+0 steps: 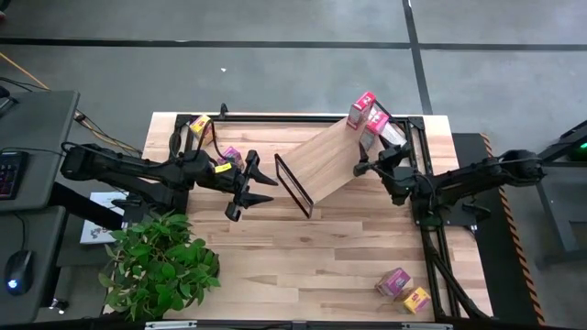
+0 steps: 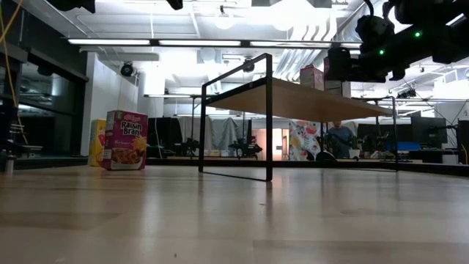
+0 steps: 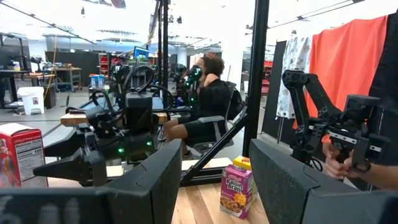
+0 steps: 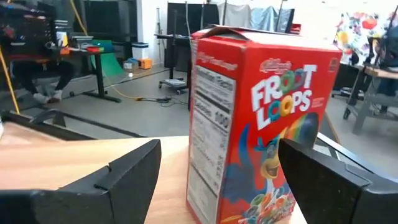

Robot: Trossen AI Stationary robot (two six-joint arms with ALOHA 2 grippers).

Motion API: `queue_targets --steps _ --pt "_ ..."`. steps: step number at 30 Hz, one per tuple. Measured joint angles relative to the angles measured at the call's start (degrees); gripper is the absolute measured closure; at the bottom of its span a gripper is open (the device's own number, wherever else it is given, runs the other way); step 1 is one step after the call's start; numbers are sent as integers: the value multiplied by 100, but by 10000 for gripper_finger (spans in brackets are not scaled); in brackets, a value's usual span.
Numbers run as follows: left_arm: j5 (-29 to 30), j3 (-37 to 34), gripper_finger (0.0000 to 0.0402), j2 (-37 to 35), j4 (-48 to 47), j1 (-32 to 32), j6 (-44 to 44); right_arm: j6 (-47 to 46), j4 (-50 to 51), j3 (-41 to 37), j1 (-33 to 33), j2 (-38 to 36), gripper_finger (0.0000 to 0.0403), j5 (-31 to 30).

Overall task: Stack cereal on shelf
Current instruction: Put the red cereal box on the shelf aligned with the other red cereal box

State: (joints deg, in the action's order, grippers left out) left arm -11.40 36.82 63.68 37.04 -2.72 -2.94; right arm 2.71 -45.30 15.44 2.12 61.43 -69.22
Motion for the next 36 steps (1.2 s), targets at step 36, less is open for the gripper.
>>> queue_targets --steps 36 --pt "0 2 222 0 -75 -2 7 77 1139 0 1178 -249 231 1033"
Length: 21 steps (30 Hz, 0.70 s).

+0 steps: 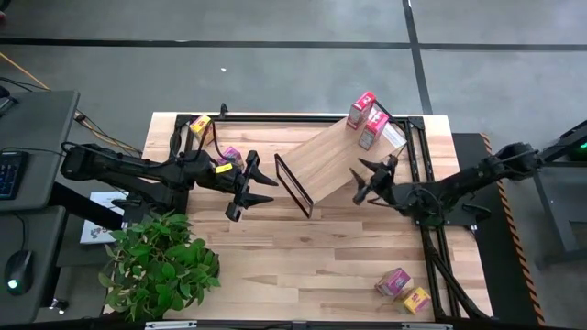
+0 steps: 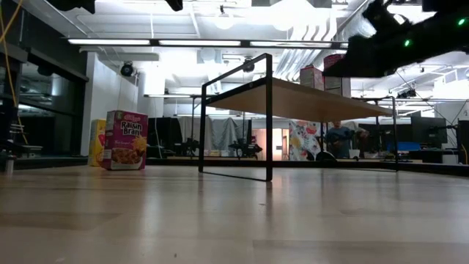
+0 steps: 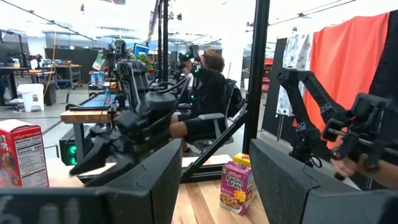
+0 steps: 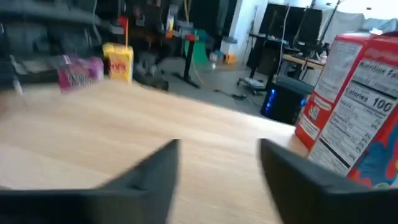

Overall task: Stack cereal on shelf
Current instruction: Put the red cereal box on the shelf aligned with the other red cereal box

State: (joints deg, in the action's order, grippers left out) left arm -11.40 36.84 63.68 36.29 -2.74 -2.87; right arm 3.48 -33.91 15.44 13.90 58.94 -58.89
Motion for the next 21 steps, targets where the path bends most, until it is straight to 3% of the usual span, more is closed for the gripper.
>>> queue_targets --steps 2,4,13,21 --pt "0 0 222 0 -1 2 2 -1 530 0 -306 -203 328 329" --pt "0 0 222 0 -7 0 3 -6 1031 0 -622 -481 381 765" --pt "2 0 222 0 8 8 11 43 1920 0 -2023 -1713 396 2532" --pt "9 0 222 0 7 8 11 136 2210 0 -2745 -1801 402 3049"
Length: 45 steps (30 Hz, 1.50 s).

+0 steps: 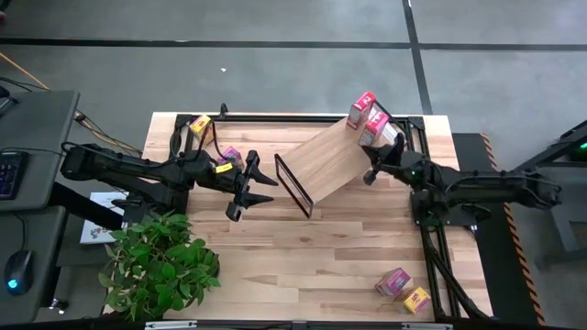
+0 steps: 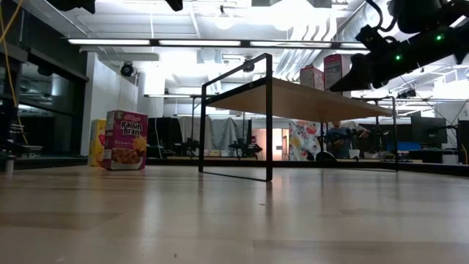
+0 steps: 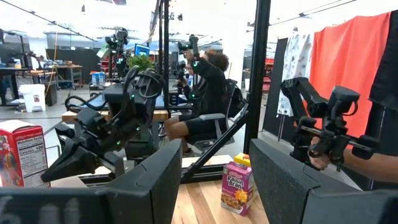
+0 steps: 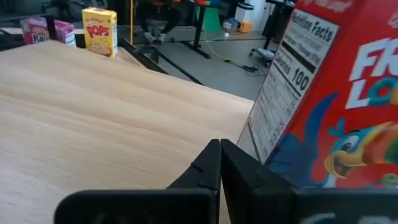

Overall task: Stack cereal on shelf
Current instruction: Put the red cereal box on the shelf aligned with the other red cereal box

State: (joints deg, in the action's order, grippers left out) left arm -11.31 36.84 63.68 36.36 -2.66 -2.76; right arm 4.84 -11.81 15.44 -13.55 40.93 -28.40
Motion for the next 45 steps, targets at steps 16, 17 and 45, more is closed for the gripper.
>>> queue_targets --steps 16,17,45 --pt "22 0 222 0 0 0 190 298 -529 0 -1060 0 403 897" --pt "22 0 222 0 0 0 190 299 -542 0 -1124 2 403 932" --pt "302 0 222 0 -19 0 302 -245 2522 1119 284 1 403 -1375"
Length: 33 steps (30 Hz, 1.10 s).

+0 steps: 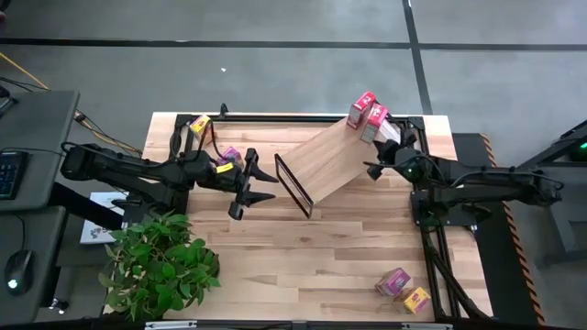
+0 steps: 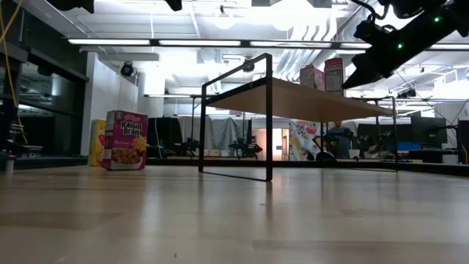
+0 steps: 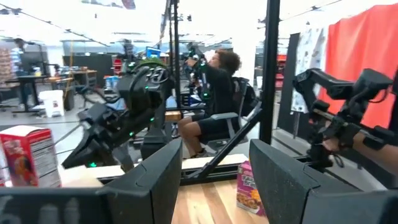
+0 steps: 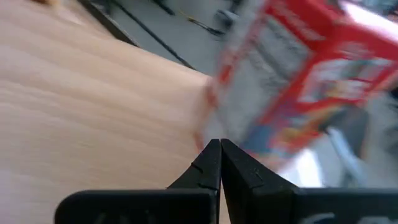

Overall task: Stack cereal on shelf
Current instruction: Put the red cereal box on the shelf aligned with the other red cereal box

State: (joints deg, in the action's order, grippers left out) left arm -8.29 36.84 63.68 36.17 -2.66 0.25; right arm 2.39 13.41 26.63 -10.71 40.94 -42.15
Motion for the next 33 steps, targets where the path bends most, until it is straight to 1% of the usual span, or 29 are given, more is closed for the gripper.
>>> queue_targets --steps 4,9,12,16,20,25,28,33 --pt "52 0 222 0 -41 0 0 34 69 68 -72 -1 403 -304" --pt "52 0 222 0 -39 0 0 48 41 68 -280 90 403 -302" --pt "52 0 222 0 -36 0 0 117 -128 68 -463 272 403 -187" --pt "53 0 222 0 -20 0 0 349 -629 68 -677 611 403 224" --pt "54 0 222 0 -23 0 -2 537 -1097 68 -815 919 403 323" --pt "54 0 222 0 -52 0 -2 598 -990 68 -893 1006 403 319" --pt "54 0 222 0 -86 0 -3 715 -776 65 -893 915 403 154" --pt "54 0 222 0 -82 0 -4 965 -849 65 -894 764 403 -312"
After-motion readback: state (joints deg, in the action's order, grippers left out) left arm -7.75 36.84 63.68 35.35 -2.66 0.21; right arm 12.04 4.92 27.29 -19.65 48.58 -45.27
